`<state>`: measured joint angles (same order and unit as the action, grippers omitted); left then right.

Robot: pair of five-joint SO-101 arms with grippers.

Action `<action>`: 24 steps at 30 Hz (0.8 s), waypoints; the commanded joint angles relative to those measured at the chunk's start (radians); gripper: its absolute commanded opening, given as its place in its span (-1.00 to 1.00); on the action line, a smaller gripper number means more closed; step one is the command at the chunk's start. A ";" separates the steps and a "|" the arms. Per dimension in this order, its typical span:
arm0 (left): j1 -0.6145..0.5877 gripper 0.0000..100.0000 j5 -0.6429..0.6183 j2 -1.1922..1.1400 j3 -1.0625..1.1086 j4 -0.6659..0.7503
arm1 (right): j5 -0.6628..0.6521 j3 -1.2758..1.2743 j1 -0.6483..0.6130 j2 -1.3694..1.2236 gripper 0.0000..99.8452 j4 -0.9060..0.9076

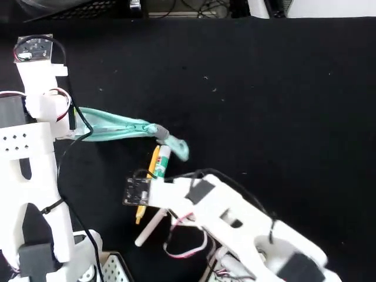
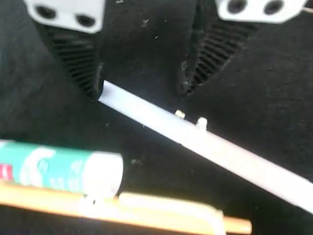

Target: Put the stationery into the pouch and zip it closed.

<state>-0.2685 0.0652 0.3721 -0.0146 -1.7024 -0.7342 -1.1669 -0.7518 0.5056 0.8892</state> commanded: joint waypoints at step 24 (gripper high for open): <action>-0.019 -0.94 0.002 0.009 -0.007 0.009 | -0.213 0.108 0.491 0.064 -0.98 0.252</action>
<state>-0.2685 0.0652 0.3721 -0.0146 -1.7024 -0.8968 -1.0794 -0.3989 0.4411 1.1009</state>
